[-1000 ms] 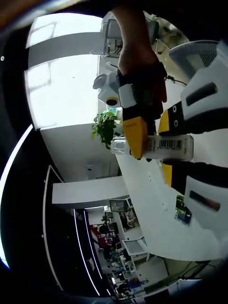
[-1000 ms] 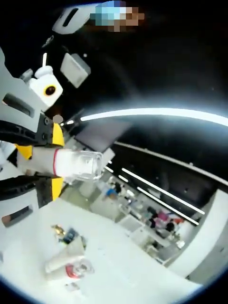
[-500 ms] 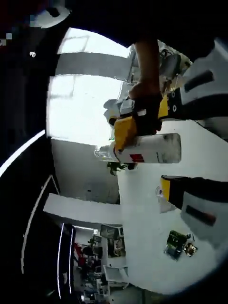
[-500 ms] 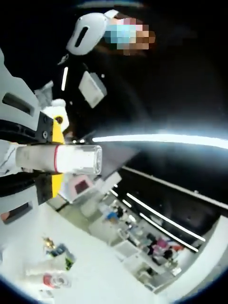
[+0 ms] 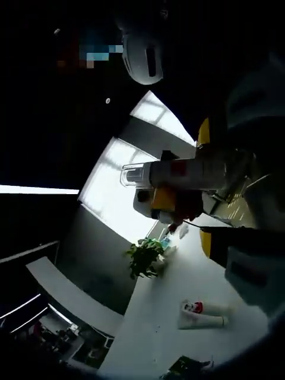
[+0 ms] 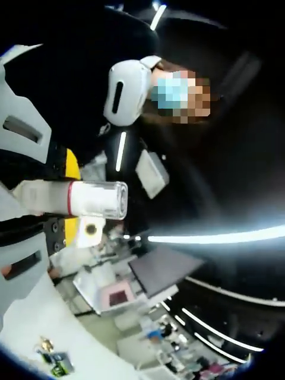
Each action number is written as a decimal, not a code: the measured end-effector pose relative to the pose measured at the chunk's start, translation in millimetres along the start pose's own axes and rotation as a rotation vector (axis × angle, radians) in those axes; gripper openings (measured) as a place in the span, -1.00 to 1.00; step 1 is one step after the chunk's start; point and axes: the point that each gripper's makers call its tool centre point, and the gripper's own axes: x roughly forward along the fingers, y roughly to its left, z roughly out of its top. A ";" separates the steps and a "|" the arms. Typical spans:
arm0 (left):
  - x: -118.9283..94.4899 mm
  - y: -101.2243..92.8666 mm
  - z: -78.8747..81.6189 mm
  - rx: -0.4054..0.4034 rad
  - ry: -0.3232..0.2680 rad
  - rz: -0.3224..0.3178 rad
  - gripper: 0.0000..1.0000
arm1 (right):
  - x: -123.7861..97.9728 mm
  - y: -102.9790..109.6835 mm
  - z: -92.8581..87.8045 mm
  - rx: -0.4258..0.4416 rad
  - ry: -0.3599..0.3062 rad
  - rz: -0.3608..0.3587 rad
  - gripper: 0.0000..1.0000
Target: Arrange the skincare products in the storage area until every visible bottle or jar stands upright without overlapping.
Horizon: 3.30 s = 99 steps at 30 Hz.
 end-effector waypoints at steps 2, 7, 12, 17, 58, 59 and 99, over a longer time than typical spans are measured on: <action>1.0 -8.2 -3.2 -0.009 0.029 -0.055 -0.12 | 5.3 10.7 0.1 0.025 0.011 0.080 -0.73; 4.4 -30.5 -4.8 -0.014 0.082 -0.221 -0.17 | 16.2 28.8 -0.1 0.052 0.067 0.228 -0.73; 10.2 -37.1 2.2 0.008 0.099 -0.279 -0.23 | 26.1 30.3 1.0 0.040 0.142 0.307 -0.73; 17.4 -40.1 9.0 0.085 0.118 -0.280 -0.44 | 31.9 23.7 6.9 0.024 0.187 0.358 -0.72; -2.4 70.7 39.5 0.509 0.163 0.504 -0.45 | -8.7 -71.7 28.5 -0.258 0.147 -0.493 -0.73; 0.0 66.6 38.6 0.524 0.156 0.495 -0.45 | -15.9 -80.2 29.3 -0.305 0.190 -0.548 -0.76; -24.2 89.3 1.9 0.521 0.192 0.667 0.64 | -25.9 -59.6 4.4 -0.352 0.207 -0.487 -0.80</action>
